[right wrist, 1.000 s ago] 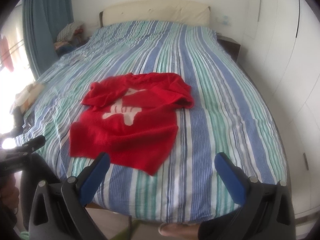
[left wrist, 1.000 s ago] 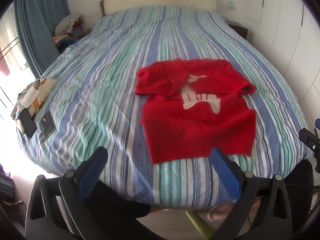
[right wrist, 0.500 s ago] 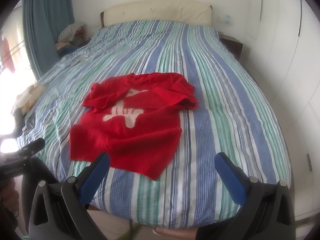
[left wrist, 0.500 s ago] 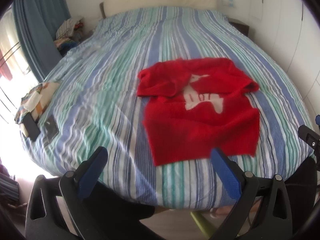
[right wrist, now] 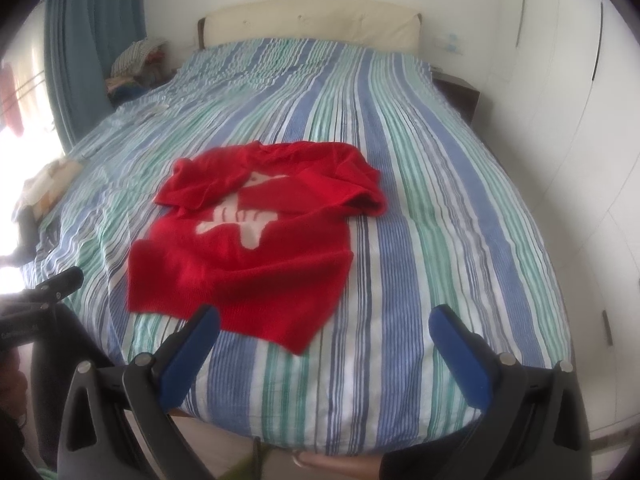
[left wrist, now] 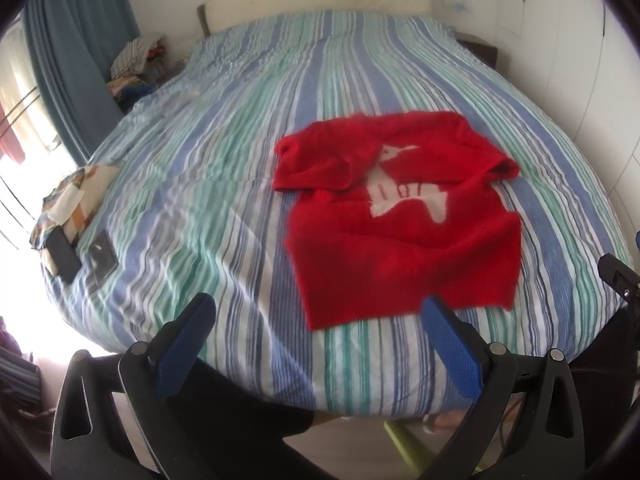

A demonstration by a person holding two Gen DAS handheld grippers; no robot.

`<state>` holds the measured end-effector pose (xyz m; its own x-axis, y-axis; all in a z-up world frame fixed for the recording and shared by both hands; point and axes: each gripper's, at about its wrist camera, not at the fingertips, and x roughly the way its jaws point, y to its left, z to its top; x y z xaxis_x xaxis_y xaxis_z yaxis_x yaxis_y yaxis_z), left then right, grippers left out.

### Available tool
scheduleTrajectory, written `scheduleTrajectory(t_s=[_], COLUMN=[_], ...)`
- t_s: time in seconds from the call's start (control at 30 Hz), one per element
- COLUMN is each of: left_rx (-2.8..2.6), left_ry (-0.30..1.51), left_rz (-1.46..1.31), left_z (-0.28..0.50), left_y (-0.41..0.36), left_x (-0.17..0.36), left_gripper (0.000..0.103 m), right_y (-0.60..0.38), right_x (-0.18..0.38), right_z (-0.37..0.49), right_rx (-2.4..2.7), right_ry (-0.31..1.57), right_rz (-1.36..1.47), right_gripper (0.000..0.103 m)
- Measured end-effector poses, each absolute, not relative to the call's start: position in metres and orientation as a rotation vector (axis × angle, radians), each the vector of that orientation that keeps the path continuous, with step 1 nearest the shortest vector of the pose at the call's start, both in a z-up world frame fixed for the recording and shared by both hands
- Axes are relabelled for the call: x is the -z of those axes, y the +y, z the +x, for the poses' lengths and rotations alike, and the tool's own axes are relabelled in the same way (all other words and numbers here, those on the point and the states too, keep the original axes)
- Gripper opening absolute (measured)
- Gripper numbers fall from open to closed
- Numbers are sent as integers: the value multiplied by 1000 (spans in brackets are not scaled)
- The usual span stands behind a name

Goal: Fold small clothes

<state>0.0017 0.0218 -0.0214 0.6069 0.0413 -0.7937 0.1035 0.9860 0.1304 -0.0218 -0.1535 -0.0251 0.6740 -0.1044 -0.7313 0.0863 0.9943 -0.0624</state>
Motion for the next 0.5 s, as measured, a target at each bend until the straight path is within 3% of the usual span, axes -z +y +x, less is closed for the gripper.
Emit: scheduleTrajectory(t_s=[0.5], left_rx=[46], left_ry=[923], left_rz=[165], left_z=[4], left_y=[20], left_x=[22], left_gripper=[102], right_y=[-153], right_x=[25], right_z=[-20], right_rx=[105], right_ry=[823], right_rz=[-19], right_gripper=[103])
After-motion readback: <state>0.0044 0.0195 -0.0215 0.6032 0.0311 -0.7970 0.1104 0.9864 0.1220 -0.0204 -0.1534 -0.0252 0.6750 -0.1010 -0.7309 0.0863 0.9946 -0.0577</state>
